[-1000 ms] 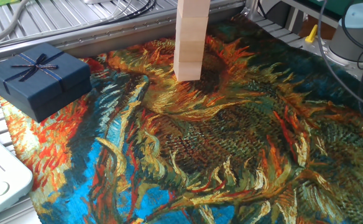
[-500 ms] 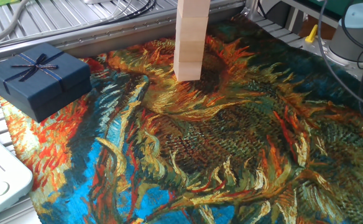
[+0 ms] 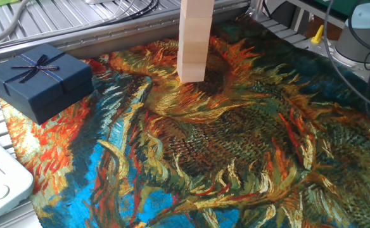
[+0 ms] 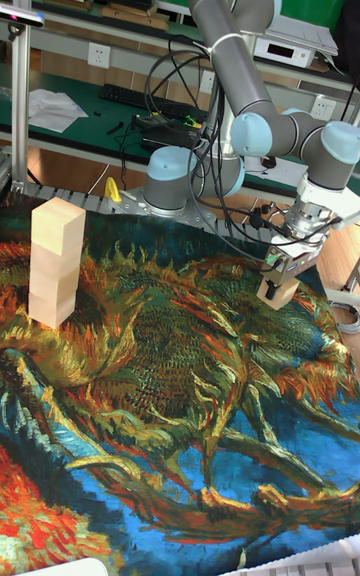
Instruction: Stack the blocks in a vertical line of five
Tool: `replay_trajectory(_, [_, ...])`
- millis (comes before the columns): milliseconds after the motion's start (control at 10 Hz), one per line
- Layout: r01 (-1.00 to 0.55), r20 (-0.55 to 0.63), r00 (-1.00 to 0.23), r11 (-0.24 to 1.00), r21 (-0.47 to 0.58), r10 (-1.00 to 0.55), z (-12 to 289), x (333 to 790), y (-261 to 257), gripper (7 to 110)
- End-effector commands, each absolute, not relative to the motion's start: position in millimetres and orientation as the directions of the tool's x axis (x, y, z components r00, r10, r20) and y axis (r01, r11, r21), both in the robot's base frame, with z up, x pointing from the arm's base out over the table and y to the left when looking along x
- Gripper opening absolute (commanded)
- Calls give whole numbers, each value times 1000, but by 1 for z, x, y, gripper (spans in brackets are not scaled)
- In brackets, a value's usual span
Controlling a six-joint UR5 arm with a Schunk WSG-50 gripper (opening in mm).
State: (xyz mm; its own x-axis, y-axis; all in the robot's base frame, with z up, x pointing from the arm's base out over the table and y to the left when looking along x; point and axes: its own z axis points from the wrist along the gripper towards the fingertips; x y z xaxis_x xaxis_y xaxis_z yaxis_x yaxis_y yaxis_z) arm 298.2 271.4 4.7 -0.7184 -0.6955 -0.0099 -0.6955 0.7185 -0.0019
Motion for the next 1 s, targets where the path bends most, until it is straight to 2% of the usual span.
replay_trajectory(0, [-686,-11,-728,728,2,-686,5,299,274,66])
replay_trajectory(300, [-677,-8,-736,736,-3,-677,5,300,273,66])
replay_trajectory(400, [-674,-8,-738,738,-3,-674,5,300,273,44])
replay_trajectory(700, [-663,2,-749,749,-12,-663,6,300,271,44])
replay_trajectory(800, [-654,10,-757,756,-17,-654,6,300,270,22])
replay_trajectory(900, [-650,20,-760,759,-27,-650,7,300,268,22])
